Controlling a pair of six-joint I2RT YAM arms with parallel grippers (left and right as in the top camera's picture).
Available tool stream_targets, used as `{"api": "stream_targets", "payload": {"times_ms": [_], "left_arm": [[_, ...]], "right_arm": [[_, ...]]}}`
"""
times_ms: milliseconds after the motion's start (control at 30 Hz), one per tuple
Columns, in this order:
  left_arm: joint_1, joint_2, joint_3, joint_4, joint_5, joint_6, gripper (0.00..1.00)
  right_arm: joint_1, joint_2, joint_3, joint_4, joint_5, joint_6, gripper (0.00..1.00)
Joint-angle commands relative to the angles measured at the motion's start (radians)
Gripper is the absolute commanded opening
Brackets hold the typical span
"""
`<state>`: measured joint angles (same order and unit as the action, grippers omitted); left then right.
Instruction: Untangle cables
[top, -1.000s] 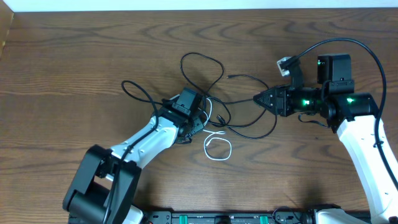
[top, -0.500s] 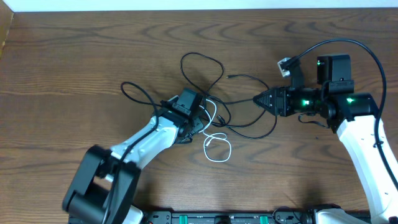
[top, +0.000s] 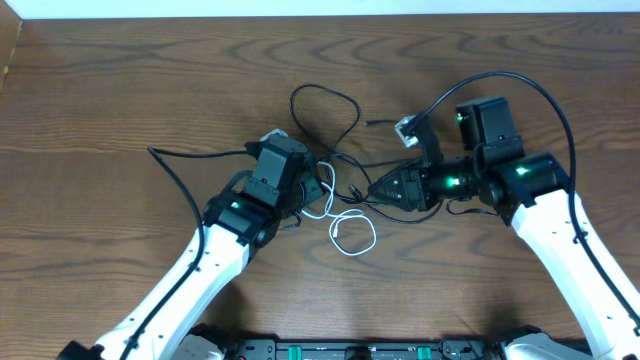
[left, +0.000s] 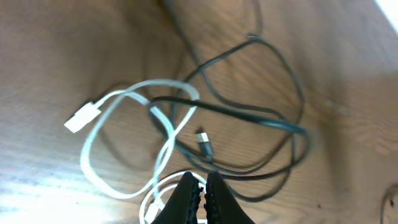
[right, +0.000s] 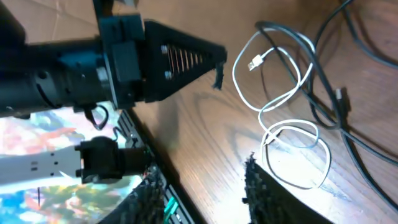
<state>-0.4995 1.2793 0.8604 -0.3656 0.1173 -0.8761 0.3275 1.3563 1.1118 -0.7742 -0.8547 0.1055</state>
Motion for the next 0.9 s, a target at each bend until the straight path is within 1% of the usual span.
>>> {"api": "stream_targets", "payload": {"times_ms": [0,67,233,367,467,533,667,800,867], "left_arm": [[-0.001,-0.035,0.006,0.013,0.040,0.101,0.08],[-0.001,-0.049,0.006,0.013,0.044,0.119,0.08],[-0.001,-0.098,0.006,0.015,0.077,0.122,0.08],[-0.001,-0.131,0.006,0.022,0.116,0.166,0.08],[0.000,-0.146,0.006,0.050,0.135,0.171,0.08],[0.000,-0.149,0.006,0.094,0.182,0.197,0.08],[0.000,-0.149,0.006,0.151,0.248,0.238,0.08],[0.012,-0.153,0.011,0.197,0.307,0.241,0.08],[0.043,-0.153,0.026,0.204,0.353,0.240,0.08]], "right_arm": [[0.011,-0.012,0.005,0.000,-0.011,-0.009,0.39],[0.011,-0.012,0.005,0.000,-0.011,-0.009,0.40],[0.011,-0.012,0.005,0.000,-0.011,-0.005,0.40],[0.011,-0.012,0.005,0.001,-0.011,-0.005,0.40],[0.011,-0.012,0.005,0.005,-0.011,-0.005,0.42],[0.011,-0.012,0.005,0.005,-0.011,-0.005,0.42],[0.011,-0.012,0.005,0.024,-0.011,-0.002,0.39],[0.011,-0.012,0.005,0.098,-0.008,0.094,0.39],[0.011,-0.011,0.005,0.133,-0.008,0.109,0.39]]}}
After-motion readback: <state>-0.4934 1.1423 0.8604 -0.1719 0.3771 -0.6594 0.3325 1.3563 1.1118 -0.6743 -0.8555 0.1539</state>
